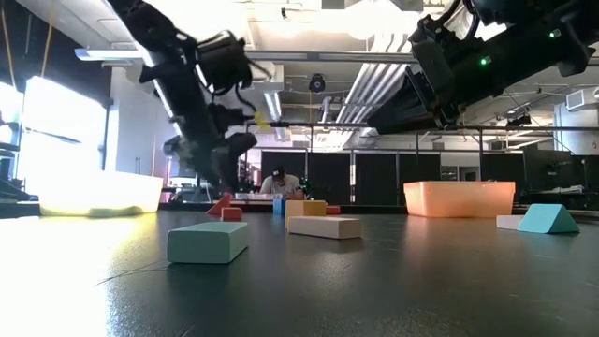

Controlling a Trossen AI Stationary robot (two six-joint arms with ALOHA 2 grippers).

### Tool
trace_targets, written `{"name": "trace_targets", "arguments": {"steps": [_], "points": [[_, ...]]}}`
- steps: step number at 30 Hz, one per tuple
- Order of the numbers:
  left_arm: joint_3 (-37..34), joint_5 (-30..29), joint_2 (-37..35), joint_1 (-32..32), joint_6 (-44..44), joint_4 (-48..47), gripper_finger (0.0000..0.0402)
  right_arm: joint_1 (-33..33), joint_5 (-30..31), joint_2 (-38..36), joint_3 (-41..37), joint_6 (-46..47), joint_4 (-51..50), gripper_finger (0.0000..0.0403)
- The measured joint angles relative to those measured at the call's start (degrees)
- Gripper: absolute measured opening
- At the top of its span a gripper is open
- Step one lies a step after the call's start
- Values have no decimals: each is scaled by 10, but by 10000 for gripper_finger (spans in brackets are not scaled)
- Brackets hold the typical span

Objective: Sort blocks by size
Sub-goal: Put the orange rectangular block into the yellow bin

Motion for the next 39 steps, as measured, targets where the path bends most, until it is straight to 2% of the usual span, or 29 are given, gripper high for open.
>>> {"name": "trace_targets", "arguments": {"steps": [4, 9, 16, 23, 26, 29, 32, 35, 39], "points": [[-24, 3, 5, 7, -15, 51, 217, -1, 8, 0, 0, 0, 0, 206], [-41, 62, 24, 30, -55, 85, 226, -1, 8, 0, 0, 2, 2, 206], [-39, 70, 58, 36, -106, 126, 249, -1, 8, 0, 0, 0, 4, 206], [-39, 86, 87, 35, -86, 172, 245, 1, 6, 27, 0, 4, 6, 206], [-39, 95, 90, 37, -74, 169, 229, 1, 3, 48, 0, 7, 20, 206], [-39, 97, 90, 37, -57, 153, 196, 1, 1, 70, 0, 15, 49, 206], [-39, 102, 86, 37, -36, 150, 143, 1, -1, 89, 0, 15, 73, 206], [-39, 137, 75, 37, -18, 146, 87, 1, -2, 98, 0, 16, 83, 206], [-16, 161, 40, 31, 25, 66, 85, 1, -1, 98, 0, 15, 86, 206]]}}
